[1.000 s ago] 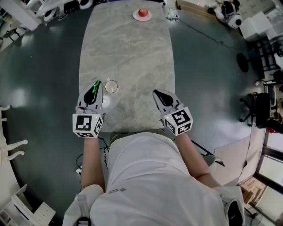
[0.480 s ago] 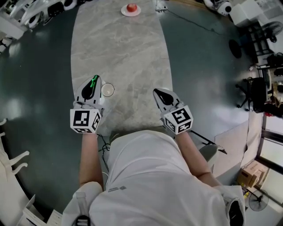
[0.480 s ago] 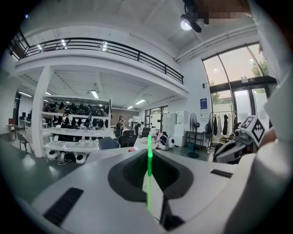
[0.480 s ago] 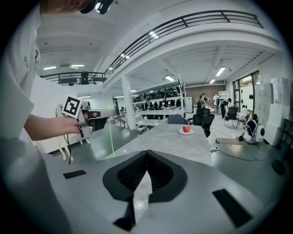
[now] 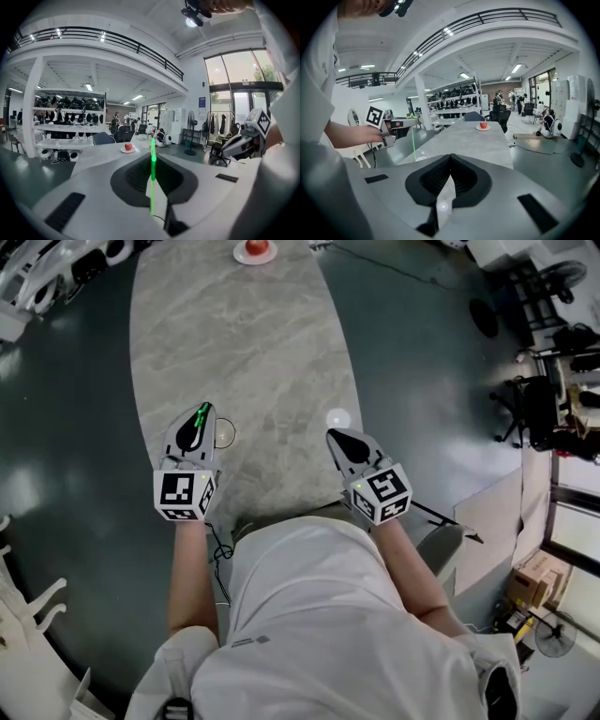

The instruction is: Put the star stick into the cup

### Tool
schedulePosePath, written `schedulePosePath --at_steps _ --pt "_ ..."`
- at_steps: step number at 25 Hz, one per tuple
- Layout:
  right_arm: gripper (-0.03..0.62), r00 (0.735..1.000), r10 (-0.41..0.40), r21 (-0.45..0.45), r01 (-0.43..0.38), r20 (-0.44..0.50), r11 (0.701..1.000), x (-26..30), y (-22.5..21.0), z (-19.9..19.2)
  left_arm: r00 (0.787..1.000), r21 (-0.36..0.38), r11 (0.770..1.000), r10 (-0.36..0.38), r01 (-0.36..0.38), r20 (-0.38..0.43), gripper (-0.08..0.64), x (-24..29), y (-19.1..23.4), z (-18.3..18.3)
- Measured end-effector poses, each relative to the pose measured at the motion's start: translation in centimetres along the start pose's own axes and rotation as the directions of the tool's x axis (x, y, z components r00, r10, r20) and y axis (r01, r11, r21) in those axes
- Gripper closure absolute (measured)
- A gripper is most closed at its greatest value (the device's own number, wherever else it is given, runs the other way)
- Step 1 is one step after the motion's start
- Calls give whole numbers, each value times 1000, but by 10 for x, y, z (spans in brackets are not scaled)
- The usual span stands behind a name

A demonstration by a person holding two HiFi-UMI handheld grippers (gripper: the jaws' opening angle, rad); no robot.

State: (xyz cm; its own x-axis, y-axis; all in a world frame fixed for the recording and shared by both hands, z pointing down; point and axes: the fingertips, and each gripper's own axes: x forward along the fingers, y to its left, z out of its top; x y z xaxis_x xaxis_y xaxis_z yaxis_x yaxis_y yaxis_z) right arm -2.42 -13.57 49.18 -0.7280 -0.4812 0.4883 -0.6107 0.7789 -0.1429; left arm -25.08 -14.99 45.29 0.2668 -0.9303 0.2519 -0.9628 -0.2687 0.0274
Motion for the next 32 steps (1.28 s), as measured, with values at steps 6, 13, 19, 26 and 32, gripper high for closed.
schedulePosePath --at_steps 6,13,19,26,32 --pt "581 999 -28 14 28 -21 1000 -1 4 -7 998 -24 999 -45 44 -41 546 9 -3 -28" --pt "581 996 -69 32 70 -55 997 -12 0 -24 990 -29 994 -104 102 -93 545 26 -18 -57" --pt "581 993 -95 40 98 -72 994 -21 -4 -31 982 -13 991 -136 135 -135 545 34 -28 -74" --pt "581 990 -117 53 122 -77 991 -28 -8 -36 977 6 986 -162 164 -142 545 49 -35 -76" --pt "581 986 -147 68 153 -84 986 -39 -15 -41 977 9 989 -146 149 -153 545 62 -30 -78"
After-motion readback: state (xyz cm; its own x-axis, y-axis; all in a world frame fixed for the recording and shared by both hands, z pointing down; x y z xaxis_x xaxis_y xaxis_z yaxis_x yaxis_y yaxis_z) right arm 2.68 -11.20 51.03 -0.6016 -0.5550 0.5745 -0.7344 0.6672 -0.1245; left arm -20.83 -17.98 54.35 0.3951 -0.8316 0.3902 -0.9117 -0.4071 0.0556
